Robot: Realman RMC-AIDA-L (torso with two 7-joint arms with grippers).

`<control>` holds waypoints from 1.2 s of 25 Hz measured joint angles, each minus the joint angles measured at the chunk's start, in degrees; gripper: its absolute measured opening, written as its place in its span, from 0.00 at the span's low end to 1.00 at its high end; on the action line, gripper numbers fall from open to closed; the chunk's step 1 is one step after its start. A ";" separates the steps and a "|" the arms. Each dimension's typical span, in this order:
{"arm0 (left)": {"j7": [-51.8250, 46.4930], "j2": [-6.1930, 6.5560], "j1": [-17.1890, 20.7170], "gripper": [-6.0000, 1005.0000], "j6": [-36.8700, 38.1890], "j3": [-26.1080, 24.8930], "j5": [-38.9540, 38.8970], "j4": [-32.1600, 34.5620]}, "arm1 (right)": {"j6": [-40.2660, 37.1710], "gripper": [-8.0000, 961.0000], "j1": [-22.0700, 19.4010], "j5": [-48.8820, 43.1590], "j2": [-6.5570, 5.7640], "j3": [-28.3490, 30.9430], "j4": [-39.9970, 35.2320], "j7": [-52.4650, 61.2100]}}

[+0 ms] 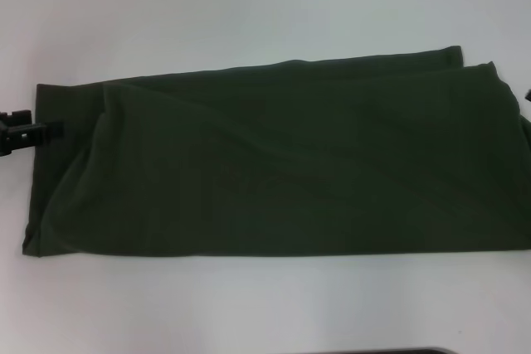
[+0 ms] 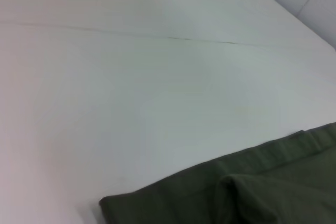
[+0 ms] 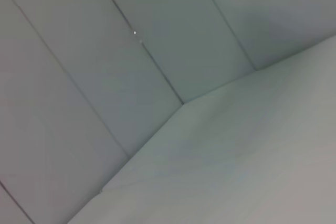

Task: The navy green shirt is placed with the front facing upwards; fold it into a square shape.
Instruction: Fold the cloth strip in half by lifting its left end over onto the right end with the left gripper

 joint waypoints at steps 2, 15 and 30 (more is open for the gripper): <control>-0.51 0.28 0.11 0.73 -0.01 -0.01 0.33 -0.06 | 0.50 0.95 0.92 0.00 -0.01 -0.91 0.00 1.01; -2.64 0.99 -0.07 0.74 -1.86 1.40 4.20 -1.93 | 1.09 0.95 3.11 0.11 0.04 -2.14 0.15 1.64; -6.68 2.25 -1.79 0.74 -6.17 5.77 4.85 -4.83 | 1.08 0.95 2.47 0.35 0.02 -2.16 0.17 1.65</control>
